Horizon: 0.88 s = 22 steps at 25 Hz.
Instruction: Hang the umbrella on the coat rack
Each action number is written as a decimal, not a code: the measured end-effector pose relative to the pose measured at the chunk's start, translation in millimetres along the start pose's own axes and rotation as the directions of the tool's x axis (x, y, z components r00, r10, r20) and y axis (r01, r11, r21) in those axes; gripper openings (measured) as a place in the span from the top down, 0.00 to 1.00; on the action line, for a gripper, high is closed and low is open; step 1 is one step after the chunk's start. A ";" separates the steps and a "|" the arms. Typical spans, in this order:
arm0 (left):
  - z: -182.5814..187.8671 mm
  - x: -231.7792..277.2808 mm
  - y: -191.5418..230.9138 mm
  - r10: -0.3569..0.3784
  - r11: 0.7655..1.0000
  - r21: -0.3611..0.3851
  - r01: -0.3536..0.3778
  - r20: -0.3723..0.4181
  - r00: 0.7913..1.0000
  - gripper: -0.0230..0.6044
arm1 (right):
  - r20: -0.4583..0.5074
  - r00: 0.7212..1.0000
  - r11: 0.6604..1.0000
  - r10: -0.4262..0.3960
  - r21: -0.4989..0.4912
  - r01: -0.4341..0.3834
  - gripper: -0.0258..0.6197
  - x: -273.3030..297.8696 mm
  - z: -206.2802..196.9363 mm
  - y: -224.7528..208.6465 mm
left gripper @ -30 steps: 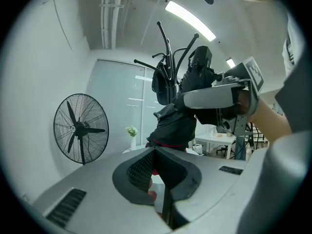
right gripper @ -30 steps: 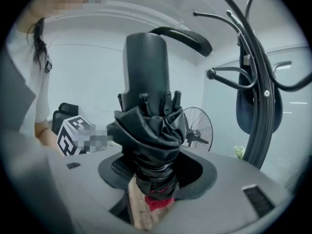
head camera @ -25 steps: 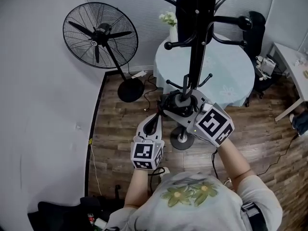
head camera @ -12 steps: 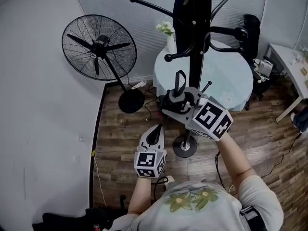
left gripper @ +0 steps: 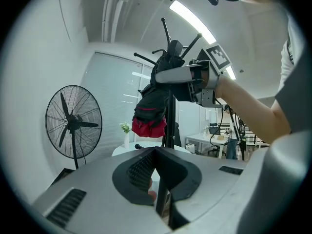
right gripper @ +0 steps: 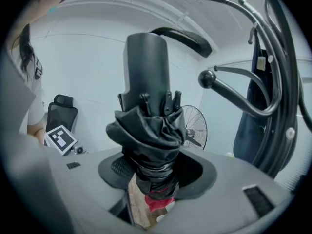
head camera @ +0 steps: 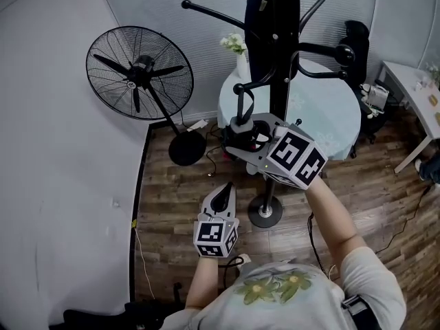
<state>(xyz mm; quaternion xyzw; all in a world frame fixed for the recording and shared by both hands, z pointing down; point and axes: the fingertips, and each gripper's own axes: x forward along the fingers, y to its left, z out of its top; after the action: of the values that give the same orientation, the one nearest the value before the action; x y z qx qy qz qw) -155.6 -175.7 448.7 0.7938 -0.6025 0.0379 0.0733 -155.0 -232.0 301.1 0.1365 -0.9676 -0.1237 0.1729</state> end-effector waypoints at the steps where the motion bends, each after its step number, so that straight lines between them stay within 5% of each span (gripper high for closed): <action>1: -0.7 0.4 0.3 0.001 1.000 -0.002 -0.001 -0.001 1.000 0.96 | 0.003 1.000 1.000 0.000 0.001 0.000 0.61 1.1 0.6 -1.8; 22: -20.8 9.7 6.8 0.013 1.000 -0.020 -0.014 -0.046 0.999 0.96 | -0.032 0.999 0.999 -0.003 0.054 0.005 0.61 22.6 -12.3 -29.4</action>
<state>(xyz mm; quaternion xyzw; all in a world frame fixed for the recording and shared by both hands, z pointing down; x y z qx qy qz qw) -158.9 -183.4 471.1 0.7879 -0.6063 0.0508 0.0950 -164.3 -268.7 310.6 0.1450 -0.9674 -0.0956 0.1842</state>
